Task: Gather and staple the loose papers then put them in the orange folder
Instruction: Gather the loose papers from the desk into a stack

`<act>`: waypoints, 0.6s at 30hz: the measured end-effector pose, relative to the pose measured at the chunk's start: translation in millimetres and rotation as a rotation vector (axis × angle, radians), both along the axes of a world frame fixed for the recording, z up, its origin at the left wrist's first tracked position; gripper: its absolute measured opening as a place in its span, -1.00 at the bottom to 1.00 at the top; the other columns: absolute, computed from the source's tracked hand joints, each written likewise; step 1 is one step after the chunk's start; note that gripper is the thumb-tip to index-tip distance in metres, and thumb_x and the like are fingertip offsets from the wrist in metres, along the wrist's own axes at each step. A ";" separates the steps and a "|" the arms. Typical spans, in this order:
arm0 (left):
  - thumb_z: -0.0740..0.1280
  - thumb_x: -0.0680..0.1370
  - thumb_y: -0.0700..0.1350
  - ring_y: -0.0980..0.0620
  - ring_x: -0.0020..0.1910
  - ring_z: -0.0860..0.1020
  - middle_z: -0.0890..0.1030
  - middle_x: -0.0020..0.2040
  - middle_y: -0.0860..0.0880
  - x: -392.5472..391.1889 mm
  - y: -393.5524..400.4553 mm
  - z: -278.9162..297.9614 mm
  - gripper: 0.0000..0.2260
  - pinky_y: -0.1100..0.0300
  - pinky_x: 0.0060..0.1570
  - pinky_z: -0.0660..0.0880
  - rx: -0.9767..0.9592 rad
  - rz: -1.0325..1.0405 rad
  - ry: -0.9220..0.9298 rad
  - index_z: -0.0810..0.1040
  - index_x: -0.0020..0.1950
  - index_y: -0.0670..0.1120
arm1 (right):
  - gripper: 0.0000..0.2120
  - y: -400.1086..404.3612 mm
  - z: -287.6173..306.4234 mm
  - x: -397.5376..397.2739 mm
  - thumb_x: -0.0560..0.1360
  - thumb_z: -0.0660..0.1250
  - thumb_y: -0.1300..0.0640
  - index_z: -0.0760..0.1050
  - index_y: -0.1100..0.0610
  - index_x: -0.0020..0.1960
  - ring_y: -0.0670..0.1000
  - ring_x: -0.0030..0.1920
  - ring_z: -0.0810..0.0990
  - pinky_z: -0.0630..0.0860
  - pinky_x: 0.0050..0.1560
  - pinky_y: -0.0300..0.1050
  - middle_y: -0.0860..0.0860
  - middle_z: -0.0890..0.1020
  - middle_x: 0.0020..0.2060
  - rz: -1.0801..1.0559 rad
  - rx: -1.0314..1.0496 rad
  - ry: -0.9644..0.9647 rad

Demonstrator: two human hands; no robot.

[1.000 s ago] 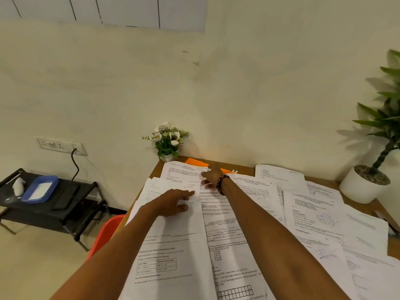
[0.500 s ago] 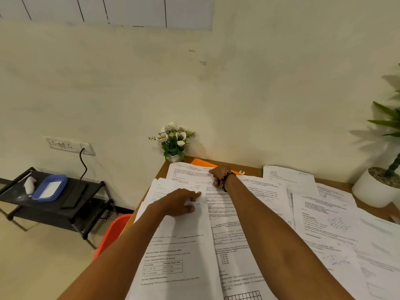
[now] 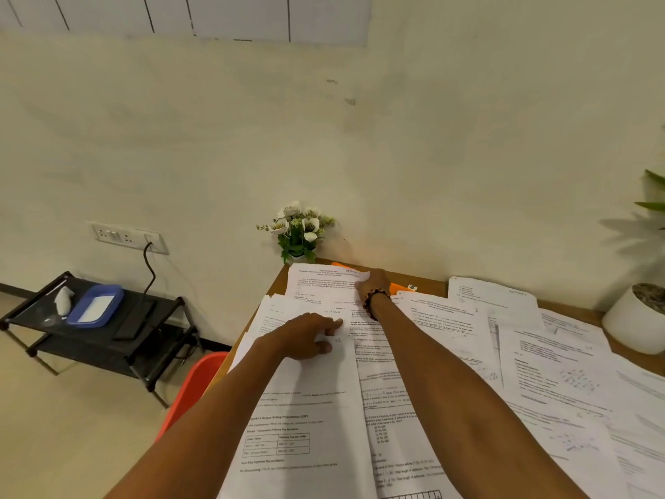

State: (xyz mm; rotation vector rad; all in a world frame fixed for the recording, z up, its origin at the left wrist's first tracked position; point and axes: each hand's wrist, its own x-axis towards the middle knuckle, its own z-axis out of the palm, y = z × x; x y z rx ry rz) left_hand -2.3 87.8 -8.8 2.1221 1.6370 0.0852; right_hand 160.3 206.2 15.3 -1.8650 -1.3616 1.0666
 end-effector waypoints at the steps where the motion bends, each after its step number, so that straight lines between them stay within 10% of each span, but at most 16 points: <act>1: 0.36 0.62 0.03 -0.03 0.41 0.40 0.45 0.47 0.00 -0.4 0.6 -1.2 -0.47 0.13 0.39 0.28 -0.001 0.004 -0.004 0.31 0.57 0.09 | -0.75 -0.3 3.2 -0.2 0.56 0.39 0.22 0.57 0.35 0.17 0.29 0.16 0.61 0.59 0.03 0.04 0.28 0.64 0.10 0.013 0.038 -0.025; 5: 0.37 0.61 0.01 -0.02 0.37 0.44 0.49 0.44 0.00 -1.2 -0.8 -5.8 -0.47 0.15 0.35 0.31 0.008 0.021 -0.024 0.32 0.57 0.09 | -0.66 -3.0 17.8 4.4 0.51 0.47 0.22 0.57 0.32 0.23 0.28 0.16 0.60 0.57 0.09 0.03 0.28 0.63 0.14 -0.021 0.100 -0.054; 7: 0.37 0.62 0.01 -0.01 0.35 0.46 0.49 0.43 0.00 -0.4 -2.5 -6.2 -0.48 0.16 0.34 0.32 0.013 0.024 -0.026 0.32 0.57 0.09 | -0.90 -1.9 24.8 3.7 0.48 0.48 0.24 0.63 0.23 -0.01 0.23 0.02 0.64 0.59 0.01 0.01 0.26 0.67 -0.03 -0.041 0.129 -0.063; 12: 0.36 0.62 -0.01 -0.02 0.38 0.45 0.47 0.46 0.01 0.1 -7.1 -5.8 -0.47 0.13 0.38 0.33 0.010 0.026 -0.038 0.31 0.57 0.11 | -0.77 9.2 36.0 5.0 0.46 0.45 0.26 0.44 0.07 -0.26 0.18 -0.16 0.54 0.54 -0.12 0.00 0.15 0.57 -0.11 -0.118 0.218 -0.046; 18: 0.35 0.63 -0.02 -0.02 0.41 0.43 0.45 0.49 0.02 0.6 -12.6 -3.7 -0.46 0.11 0.40 0.32 0.006 0.027 -0.027 0.27 0.59 0.11 | -0.66 1.5 71.7 6.2 0.35 0.14 0.41 0.23 0.03 -0.44 -0.07 -0.31 0.35 0.21 -0.31 -0.20 0.02 0.55 -0.33 -0.179 0.383 0.023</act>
